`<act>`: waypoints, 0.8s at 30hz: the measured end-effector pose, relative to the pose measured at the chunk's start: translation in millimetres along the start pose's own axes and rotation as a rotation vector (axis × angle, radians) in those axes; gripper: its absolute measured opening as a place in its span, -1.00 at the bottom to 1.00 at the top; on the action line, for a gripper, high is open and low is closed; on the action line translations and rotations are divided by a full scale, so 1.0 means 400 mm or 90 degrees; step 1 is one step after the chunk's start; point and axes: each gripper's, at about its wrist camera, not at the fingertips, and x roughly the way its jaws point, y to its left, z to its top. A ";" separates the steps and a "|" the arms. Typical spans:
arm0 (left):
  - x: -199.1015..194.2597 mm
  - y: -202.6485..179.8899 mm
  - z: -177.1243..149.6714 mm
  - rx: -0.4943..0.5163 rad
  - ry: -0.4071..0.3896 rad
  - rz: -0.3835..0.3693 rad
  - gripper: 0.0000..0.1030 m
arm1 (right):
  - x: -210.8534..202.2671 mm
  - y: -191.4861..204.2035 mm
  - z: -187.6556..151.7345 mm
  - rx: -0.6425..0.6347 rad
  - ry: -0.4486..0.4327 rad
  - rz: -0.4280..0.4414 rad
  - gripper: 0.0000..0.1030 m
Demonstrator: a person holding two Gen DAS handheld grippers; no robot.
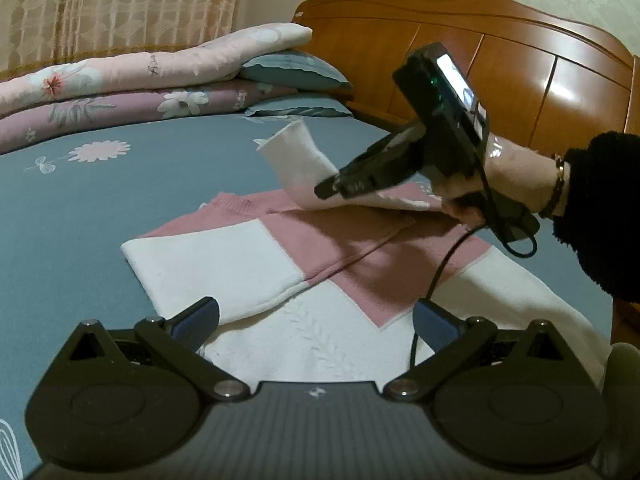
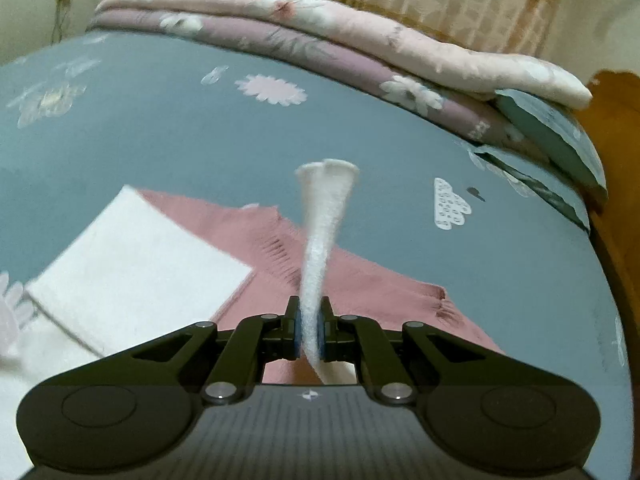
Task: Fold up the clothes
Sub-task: 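Carry the white sleeve across the sweater body and open the right gripper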
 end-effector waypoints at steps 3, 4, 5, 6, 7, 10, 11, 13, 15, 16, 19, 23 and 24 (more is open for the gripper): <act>0.001 -0.001 -0.001 0.000 0.001 -0.002 0.98 | 0.011 0.028 -0.009 -0.036 0.007 -0.013 -0.83; 0.001 -0.001 -0.001 0.001 0.002 -0.002 0.98 | 0.015 0.036 -0.012 -0.046 0.008 -0.017 -0.83; 0.001 -0.001 -0.001 0.001 0.002 -0.002 0.98 | 0.019 0.044 -0.015 -0.055 0.010 -0.020 -0.83; 0.001 -0.002 -0.002 0.001 0.002 -0.002 0.98 | 0.023 0.051 -0.016 -0.061 0.011 -0.023 -0.83; 0.001 -0.001 -0.002 0.000 0.002 -0.002 0.98 | 0.026 0.055 -0.018 -0.063 0.011 -0.024 -0.83; -0.001 -0.002 -0.004 0.000 0.002 -0.001 0.98 | 0.034 0.068 -0.020 -0.068 0.012 -0.026 -0.83; -0.001 -0.002 -0.004 0.000 0.002 -0.002 0.98 | 0.035 0.070 -0.019 -0.065 0.010 -0.024 -0.83; -0.001 -0.004 -0.005 -0.001 0.003 -0.002 0.98 | 0.037 0.073 -0.017 -0.060 0.012 -0.016 -0.81; -0.001 -0.008 -0.004 0.001 0.005 0.000 0.98 | 0.043 0.078 -0.017 -0.058 0.020 -0.011 -0.76; -0.001 -0.010 -0.004 0.001 0.005 0.001 0.98 | 0.045 0.081 -0.019 -0.057 0.023 -0.009 -0.69; -0.002 -0.010 -0.002 0.001 0.004 -0.002 0.98 | 0.043 0.088 -0.027 -0.050 0.027 0.018 -0.64; -0.003 -0.009 -0.001 0.001 0.002 -0.003 0.98 | 0.029 0.096 -0.034 -0.040 0.031 0.066 -0.53; -0.004 -0.008 0.000 0.001 0.001 -0.003 0.98 | 0.022 0.097 -0.035 -0.039 0.029 0.080 -0.44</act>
